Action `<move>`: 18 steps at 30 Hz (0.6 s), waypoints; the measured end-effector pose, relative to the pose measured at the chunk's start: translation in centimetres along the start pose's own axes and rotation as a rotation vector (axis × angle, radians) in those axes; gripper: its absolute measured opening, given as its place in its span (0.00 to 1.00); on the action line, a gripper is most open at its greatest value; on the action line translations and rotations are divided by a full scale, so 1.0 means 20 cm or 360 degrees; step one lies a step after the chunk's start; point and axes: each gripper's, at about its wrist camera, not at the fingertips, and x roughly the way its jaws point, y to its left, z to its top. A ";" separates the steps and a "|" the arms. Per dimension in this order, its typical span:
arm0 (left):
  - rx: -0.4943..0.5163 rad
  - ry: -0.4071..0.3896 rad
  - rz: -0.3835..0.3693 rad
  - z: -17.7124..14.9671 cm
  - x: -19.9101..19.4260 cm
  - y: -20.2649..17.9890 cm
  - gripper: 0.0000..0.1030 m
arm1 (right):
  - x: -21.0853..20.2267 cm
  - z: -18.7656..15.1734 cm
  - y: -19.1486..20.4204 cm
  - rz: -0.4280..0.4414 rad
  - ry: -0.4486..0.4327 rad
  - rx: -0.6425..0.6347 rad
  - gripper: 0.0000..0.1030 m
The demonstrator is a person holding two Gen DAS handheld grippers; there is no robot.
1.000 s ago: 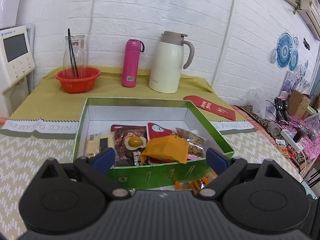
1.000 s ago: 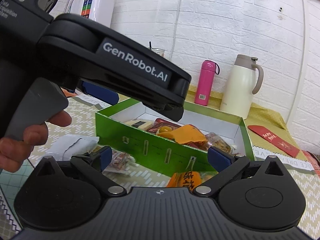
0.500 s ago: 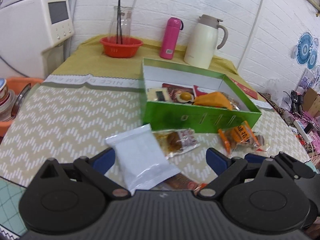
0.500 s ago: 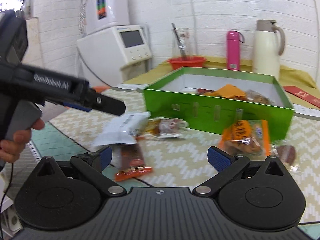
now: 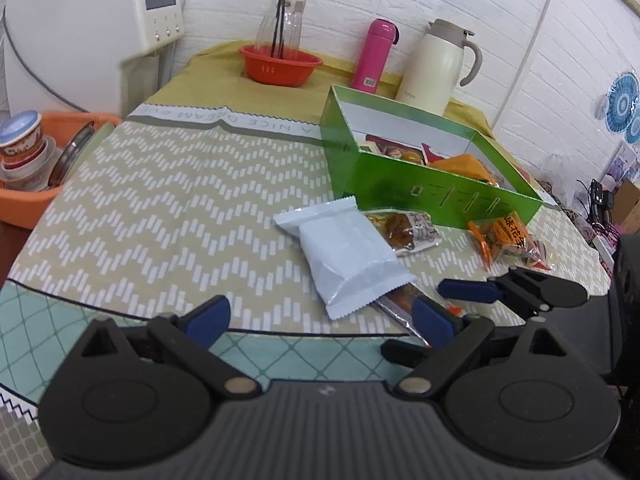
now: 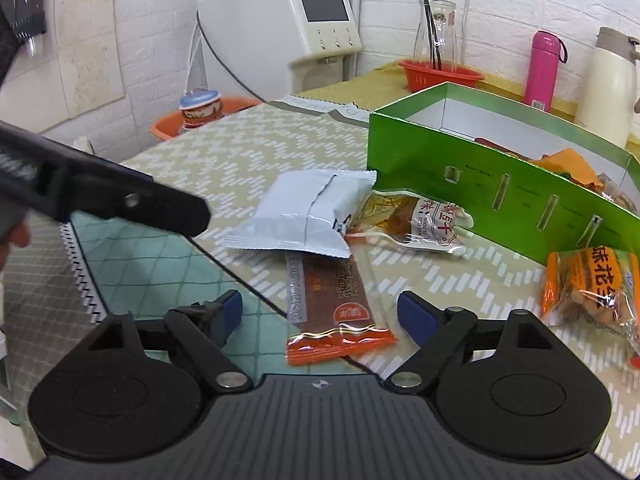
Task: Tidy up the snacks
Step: 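Grasp the white pouch with the left gripper while the right gripper grasps the sausage-stick packet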
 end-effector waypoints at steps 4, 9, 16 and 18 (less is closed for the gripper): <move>0.0042 0.0041 -0.0030 -0.01 0.04 -0.05 0.90 | -0.04 0.00 -0.02 -0.0053 -0.0025 -0.0001 0.80; 0.0068 0.0096 -0.0064 -0.03 0.10 -0.11 0.90 | -0.14 -0.08 -0.05 -0.0093 -0.0014 0.0000 0.77; 0.0134 0.0120 -0.0091 -0.03 0.13 -0.20 0.90 | -0.32 -0.23 -0.14 -0.0190 -0.0013 0.0091 0.77; 0.0140 0.0111 -0.0068 -0.01 0.15 -0.22 0.90 | -0.36 -0.27 -0.16 -0.0208 -0.0010 0.0104 0.77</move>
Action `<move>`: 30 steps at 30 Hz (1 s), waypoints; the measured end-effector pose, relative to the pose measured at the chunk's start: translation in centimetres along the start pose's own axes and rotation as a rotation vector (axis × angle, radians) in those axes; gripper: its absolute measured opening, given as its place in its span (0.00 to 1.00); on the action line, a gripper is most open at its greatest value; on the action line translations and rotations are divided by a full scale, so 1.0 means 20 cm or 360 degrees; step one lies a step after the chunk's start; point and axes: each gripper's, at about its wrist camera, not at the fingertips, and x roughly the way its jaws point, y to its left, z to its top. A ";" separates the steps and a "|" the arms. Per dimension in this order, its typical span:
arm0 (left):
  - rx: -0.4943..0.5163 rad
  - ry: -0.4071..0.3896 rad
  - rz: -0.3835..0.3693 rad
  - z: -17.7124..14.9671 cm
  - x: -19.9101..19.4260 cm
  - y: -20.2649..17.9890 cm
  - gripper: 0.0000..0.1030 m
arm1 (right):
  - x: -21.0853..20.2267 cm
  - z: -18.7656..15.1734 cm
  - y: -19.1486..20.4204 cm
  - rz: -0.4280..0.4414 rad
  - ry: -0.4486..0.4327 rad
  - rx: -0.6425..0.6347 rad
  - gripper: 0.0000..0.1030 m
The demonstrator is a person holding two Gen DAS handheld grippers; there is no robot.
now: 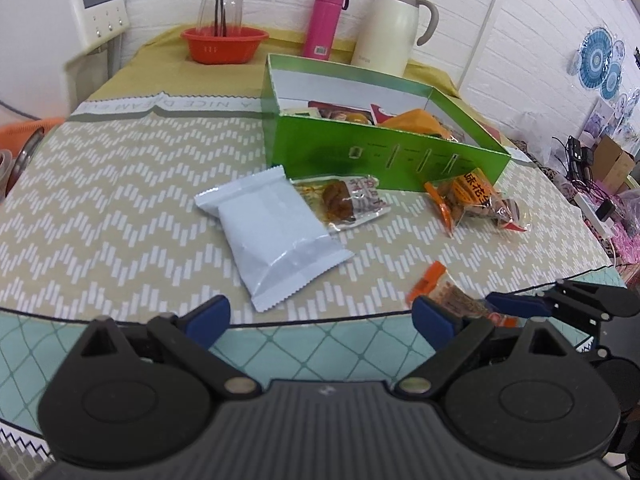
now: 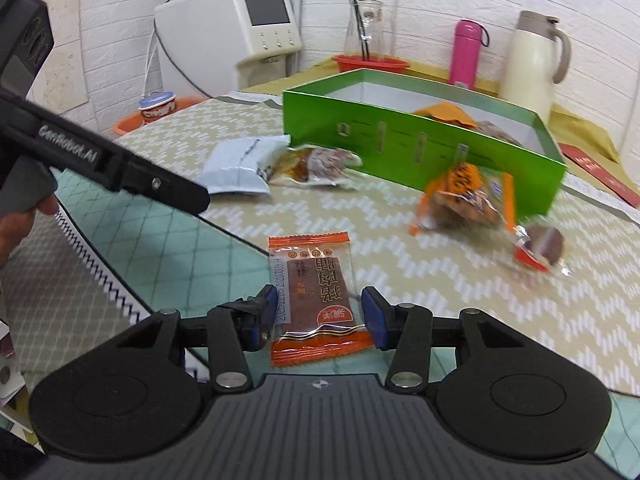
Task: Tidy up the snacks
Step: 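Grasp the white pouch with the left gripper while the right gripper grasps the sausage-stick packet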
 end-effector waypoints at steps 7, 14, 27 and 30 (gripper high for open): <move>-0.0192 -0.0060 0.0233 0.15 0.16 0.05 0.90 | -0.04 -0.05 -0.01 -0.0005 -0.0040 0.0013 0.78; -0.0099 -0.0001 0.0327 0.23 0.35 0.04 0.90 | -0.05 -0.07 -0.02 0.0003 -0.0064 0.0016 0.79; 0.0088 0.0042 0.0246 0.10 0.21 0.10 0.89 | -0.05 -0.07 0.01 0.0047 -0.0050 -0.0019 1.00; 0.0051 0.0021 0.0250 0.10 0.23 0.12 0.90 | -0.04 -0.06 0.02 0.0040 -0.0048 -0.0028 1.00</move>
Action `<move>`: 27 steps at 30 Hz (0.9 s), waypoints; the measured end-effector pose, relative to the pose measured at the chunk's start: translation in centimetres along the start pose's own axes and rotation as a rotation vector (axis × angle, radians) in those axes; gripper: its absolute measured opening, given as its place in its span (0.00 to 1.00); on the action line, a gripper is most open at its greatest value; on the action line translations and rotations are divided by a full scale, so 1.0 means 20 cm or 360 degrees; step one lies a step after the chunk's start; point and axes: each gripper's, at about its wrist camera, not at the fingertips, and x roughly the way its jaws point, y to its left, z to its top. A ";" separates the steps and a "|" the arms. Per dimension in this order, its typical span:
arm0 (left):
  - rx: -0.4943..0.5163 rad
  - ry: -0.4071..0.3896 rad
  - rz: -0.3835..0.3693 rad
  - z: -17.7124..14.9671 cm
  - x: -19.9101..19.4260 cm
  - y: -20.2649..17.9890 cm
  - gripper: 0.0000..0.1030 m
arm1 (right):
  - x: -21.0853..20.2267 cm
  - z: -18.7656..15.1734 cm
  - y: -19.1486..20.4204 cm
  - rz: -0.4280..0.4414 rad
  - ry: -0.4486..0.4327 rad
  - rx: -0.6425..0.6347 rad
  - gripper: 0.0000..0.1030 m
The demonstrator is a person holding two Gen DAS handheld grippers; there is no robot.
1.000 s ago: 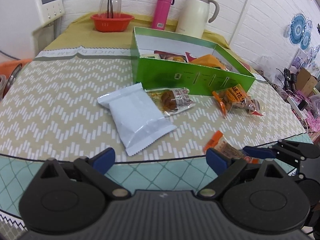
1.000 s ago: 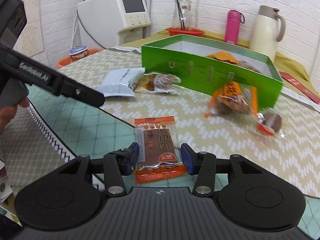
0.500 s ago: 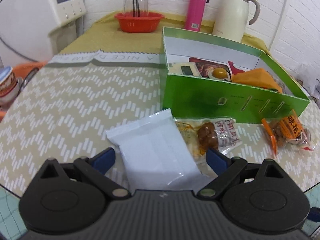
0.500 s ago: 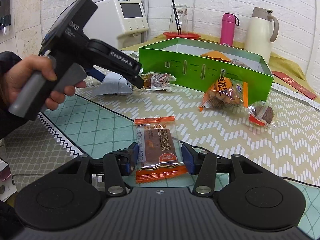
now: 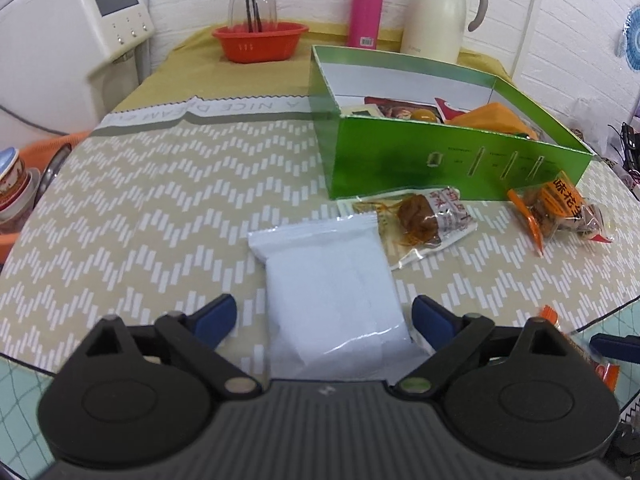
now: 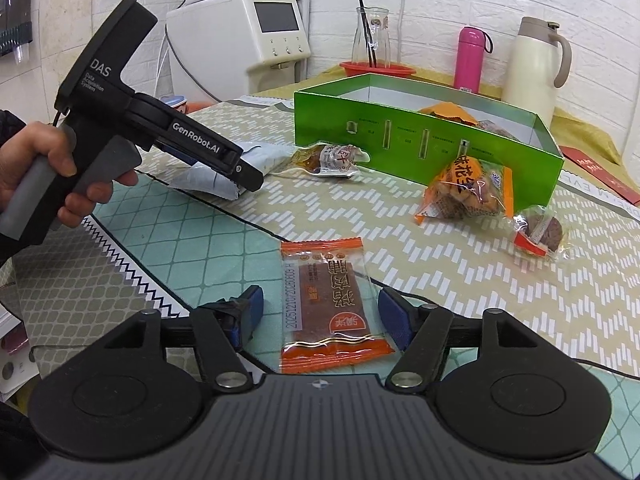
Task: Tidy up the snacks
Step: 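Grasp the white pouch with the left gripper while the right gripper grasps the sausage-stick packet, then carry the white pouch with the left gripper while the right gripper carries the sausage packet into the box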
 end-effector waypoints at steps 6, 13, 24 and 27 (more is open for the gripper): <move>0.0098 -0.0006 -0.0041 0.00 -0.03 -0.04 0.59 | -0.01 0.01 0.04 -0.0012 0.0003 -0.0043 0.65; 0.0154 -0.0051 -0.0122 -0.05 -0.16 -0.10 0.58 | -0.03 0.02 0.05 -0.0011 -0.0023 -0.0010 0.64; 0.0158 -0.0302 -0.0244 0.21 -0.32 -0.23 0.58 | -0.14 0.32 -0.10 -0.0159 -0.0314 -0.0007 0.64; 0.0123 -0.0322 -0.0263 0.32 -0.28 -0.26 0.58 | -0.10 0.40 -0.22 -0.0204 -0.0350 0.0066 0.64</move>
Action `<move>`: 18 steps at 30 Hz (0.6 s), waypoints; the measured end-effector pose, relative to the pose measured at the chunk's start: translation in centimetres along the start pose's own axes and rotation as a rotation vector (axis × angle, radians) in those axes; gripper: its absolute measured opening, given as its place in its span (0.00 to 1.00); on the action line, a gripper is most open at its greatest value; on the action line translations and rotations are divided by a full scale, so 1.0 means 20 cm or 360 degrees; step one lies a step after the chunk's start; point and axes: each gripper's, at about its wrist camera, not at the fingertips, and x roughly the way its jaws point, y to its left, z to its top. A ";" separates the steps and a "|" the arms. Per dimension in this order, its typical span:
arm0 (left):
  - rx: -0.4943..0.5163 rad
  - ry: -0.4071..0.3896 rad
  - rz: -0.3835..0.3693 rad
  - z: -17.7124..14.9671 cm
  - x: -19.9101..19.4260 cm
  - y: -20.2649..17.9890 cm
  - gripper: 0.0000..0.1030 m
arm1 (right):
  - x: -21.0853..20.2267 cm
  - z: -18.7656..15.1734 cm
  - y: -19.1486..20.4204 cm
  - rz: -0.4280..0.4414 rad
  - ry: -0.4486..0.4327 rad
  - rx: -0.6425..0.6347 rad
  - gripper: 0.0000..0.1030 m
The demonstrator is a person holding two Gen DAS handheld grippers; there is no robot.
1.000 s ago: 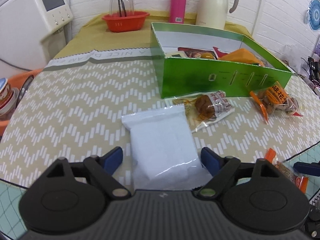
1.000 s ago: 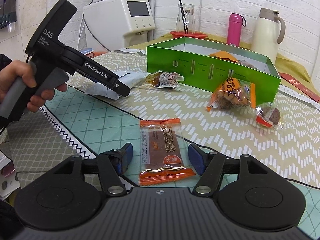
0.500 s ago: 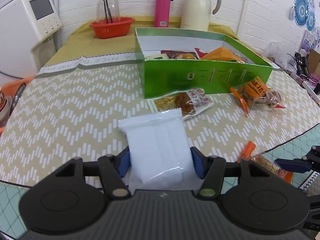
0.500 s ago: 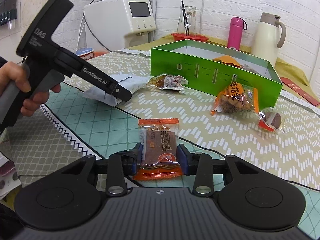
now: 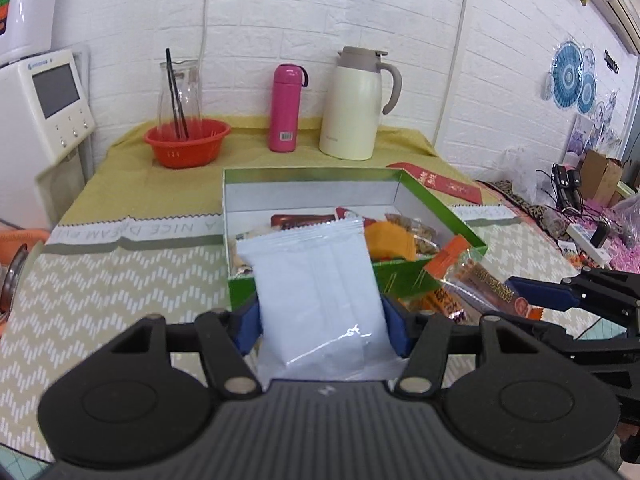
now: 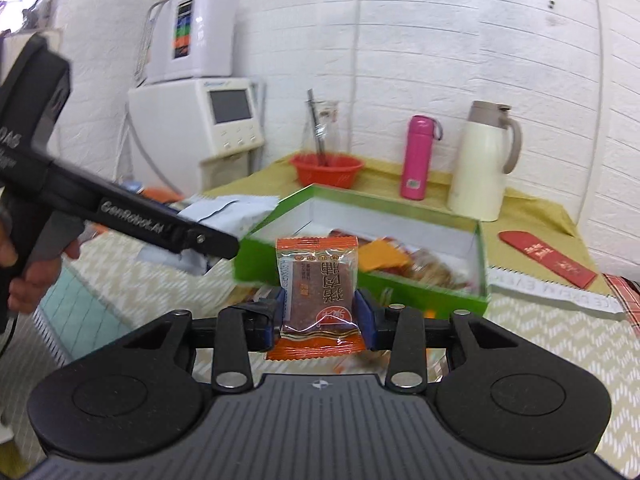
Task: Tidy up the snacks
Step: 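Carry the white pouch with the left gripper while the right gripper carries the sausage packet into the box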
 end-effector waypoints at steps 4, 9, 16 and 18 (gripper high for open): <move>-0.0005 -0.0009 0.0046 0.10 0.12 -0.02 0.58 | 0.12 0.09 -0.15 -0.0085 -0.0015 0.0113 0.64; -0.0029 0.0007 0.0099 0.19 0.29 -0.01 0.58 | 0.29 0.13 -0.29 -0.0172 0.0007 0.0214 0.64; -0.0069 0.0088 0.0132 0.23 0.49 0.04 0.58 | 0.47 0.10 -0.33 -0.0196 0.0040 0.0241 0.65; -0.0091 0.0095 0.0119 0.25 0.53 0.05 0.59 | 0.51 0.09 -0.34 -0.0194 0.0027 0.0250 0.67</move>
